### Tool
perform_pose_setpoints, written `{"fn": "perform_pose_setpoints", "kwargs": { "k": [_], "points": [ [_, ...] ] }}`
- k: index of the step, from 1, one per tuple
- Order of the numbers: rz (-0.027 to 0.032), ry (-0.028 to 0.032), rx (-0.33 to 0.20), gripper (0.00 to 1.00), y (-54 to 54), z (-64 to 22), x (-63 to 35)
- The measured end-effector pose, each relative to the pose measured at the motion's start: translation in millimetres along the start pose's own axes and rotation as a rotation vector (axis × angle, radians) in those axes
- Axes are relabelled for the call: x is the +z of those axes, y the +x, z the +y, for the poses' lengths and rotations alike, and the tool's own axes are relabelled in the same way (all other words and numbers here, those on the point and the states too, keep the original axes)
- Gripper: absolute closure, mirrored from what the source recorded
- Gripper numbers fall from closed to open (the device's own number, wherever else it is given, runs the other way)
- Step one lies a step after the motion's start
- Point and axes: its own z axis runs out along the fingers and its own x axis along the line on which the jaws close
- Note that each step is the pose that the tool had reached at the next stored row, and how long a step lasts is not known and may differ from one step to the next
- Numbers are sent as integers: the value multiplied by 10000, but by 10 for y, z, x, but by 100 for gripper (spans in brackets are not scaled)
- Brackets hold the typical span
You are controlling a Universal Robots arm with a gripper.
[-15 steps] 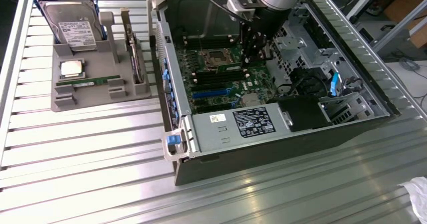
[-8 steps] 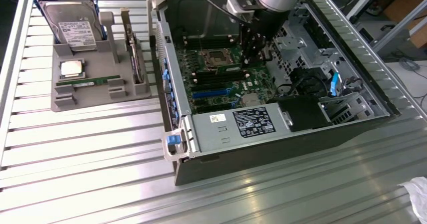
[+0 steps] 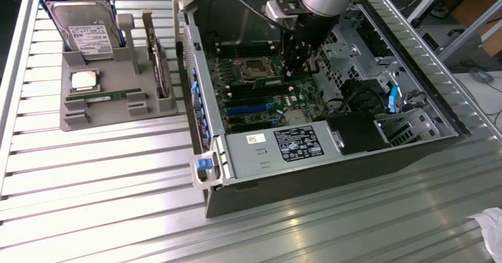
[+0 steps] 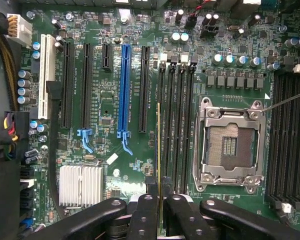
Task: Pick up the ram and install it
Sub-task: 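Insert the ram into the slot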
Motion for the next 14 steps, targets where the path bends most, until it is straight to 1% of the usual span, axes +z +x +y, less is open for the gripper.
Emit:
{"fn": "perform_pose_setpoints", "kwargs": {
  "k": [8, 13, 14],
  "points": [
    [-5, -1, 132, 87, -3, 59, 24],
    [-4, 0, 186, 87, -2, 160, 42],
    [0, -1, 191, 87, -1, 170, 45]
  ]
}}
